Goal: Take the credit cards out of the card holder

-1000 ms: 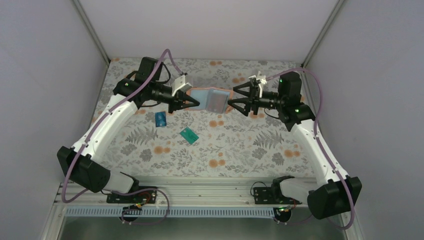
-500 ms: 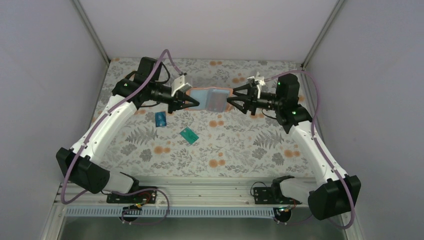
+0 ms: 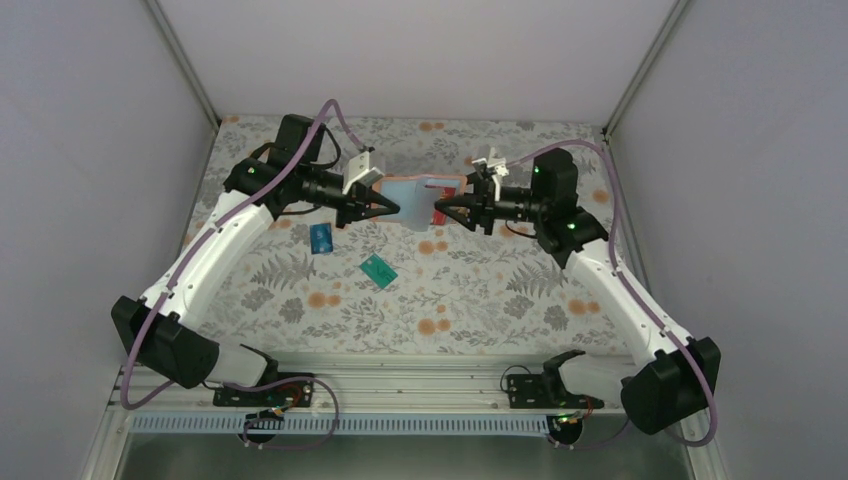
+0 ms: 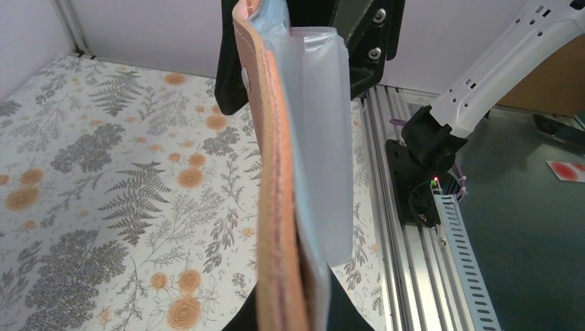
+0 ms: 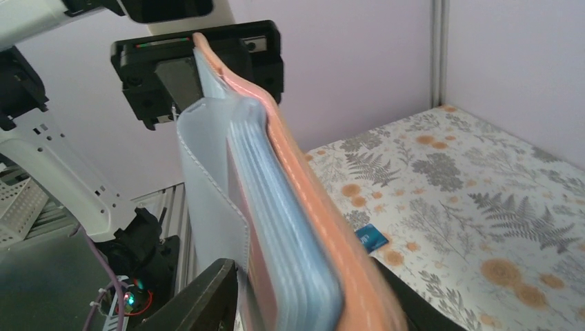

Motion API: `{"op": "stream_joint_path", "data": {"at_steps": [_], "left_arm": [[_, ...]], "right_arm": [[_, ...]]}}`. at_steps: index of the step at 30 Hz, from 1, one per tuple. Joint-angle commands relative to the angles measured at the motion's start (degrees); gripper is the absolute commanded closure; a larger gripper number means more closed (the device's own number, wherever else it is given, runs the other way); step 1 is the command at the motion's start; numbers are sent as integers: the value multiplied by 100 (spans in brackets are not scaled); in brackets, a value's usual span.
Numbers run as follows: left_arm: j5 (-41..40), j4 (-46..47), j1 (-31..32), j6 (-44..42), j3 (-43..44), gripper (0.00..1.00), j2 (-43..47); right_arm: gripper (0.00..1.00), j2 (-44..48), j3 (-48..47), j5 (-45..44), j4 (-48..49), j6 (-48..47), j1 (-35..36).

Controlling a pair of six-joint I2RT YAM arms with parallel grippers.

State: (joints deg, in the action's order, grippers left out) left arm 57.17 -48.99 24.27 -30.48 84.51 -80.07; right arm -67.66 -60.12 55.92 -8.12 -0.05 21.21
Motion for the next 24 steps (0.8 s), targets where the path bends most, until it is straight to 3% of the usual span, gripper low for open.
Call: {"op": "stream_joint_path", "data": {"at_steps": [1, 5, 8, 9, 10, 11, 13, 14, 15, 21, 24], "left_arm": [[276, 37, 33, -118, 0, 98, 99], [225, 72, 31, -119, -28, 98, 121], [-7, 193, 22, 0, -65, 96, 131], [-117, 257, 19, 45, -75, 91, 128], [-242, 308, 12, 113, -87, 79, 134], [-360, 364, 16, 181, -107, 54, 132], [-607, 470, 20, 281, -157, 17, 128], [-774, 556, 38, 347, -190, 5, 113], [-943, 618, 65, 377, -228, 0, 86], [-1696, 707, 516, 430, -188, 0, -197], [-2144, 829, 535, 608, -62, 0, -233]], "right_arm": [[56, -142, -239, -170, 355, 67, 360], [70, -235, -309, -152, 459, 158, 565], [90, -256, -333, -135, 480, 315, 628], [95, -259, -338, -171, 475, 404, 632], [96, -265, -349, -256, 469, 506, 633], [96, -266, -353, -378, 465, 632, 632], [96, -325, -374, -685, 467, 972, 643], [96, -361, -386, -898, 453, 1179, 669], [96, -403, -399, -1099, 451, 1320, 716], [96, -530, -555, -1729, 317, 1514, 1053], [96, -513, -593, -1549, 271, 1410, 1084]]}}
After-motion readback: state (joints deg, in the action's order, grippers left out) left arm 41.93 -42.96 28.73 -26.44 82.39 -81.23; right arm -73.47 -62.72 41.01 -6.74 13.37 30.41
